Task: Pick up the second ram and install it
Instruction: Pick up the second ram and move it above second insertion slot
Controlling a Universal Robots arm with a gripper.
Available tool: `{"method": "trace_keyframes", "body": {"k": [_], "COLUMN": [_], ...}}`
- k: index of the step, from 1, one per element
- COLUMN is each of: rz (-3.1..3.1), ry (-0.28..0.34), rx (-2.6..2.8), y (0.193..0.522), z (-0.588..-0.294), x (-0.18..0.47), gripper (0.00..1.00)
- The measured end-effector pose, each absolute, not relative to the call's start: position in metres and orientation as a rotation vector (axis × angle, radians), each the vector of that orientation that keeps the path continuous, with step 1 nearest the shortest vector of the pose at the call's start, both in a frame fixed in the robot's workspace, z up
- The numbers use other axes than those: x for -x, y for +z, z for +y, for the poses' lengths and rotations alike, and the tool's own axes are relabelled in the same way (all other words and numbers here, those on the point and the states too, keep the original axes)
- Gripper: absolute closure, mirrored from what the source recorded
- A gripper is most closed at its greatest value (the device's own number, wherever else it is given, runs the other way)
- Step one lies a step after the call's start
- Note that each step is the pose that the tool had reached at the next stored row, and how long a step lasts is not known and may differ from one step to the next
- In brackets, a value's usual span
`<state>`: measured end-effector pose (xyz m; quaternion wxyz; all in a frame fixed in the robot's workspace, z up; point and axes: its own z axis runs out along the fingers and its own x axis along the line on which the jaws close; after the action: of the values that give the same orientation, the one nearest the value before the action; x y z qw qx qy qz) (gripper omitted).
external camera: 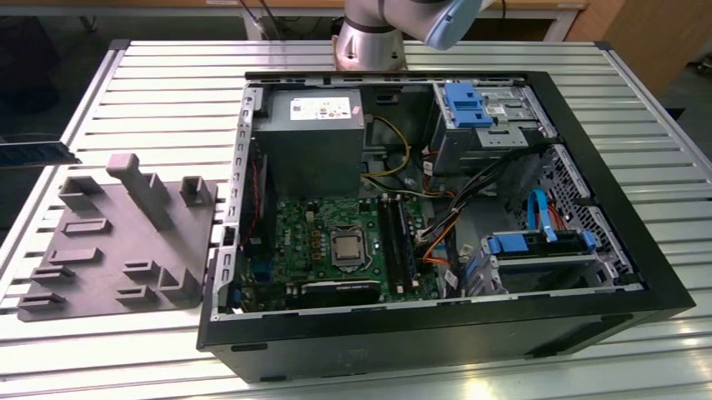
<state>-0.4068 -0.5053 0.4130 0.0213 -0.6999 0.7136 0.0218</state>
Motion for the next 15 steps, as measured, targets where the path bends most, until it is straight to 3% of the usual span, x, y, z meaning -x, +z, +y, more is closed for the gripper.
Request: {"method": "trace_keyframes", "body": {"k": [15], "rz": [2.212], "ry": [0.068], "rx": [2.169], "y": [0.413], "z": [-0.505], "x": [0.383], "gripper": [0.88]}}
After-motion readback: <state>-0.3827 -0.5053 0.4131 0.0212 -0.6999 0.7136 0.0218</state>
